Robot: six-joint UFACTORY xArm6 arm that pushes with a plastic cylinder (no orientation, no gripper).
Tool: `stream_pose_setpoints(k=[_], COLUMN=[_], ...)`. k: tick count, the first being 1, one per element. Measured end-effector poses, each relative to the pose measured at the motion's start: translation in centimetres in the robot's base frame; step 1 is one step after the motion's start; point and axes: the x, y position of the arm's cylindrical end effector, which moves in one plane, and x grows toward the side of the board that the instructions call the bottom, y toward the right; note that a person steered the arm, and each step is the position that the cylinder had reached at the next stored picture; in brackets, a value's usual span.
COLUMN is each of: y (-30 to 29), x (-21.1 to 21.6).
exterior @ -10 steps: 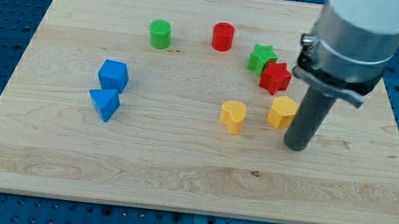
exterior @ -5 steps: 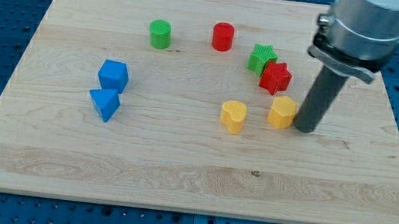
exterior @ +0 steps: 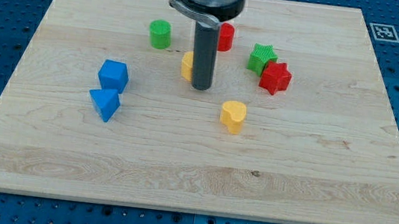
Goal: Move the yellow hexagon above the blue cube
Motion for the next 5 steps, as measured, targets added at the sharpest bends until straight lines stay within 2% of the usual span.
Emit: stream_pose_setpoints(k=[2, 4, 5], y=[1.0, 1.9, 1.9], x=[-0.6, -5.7, -5.9])
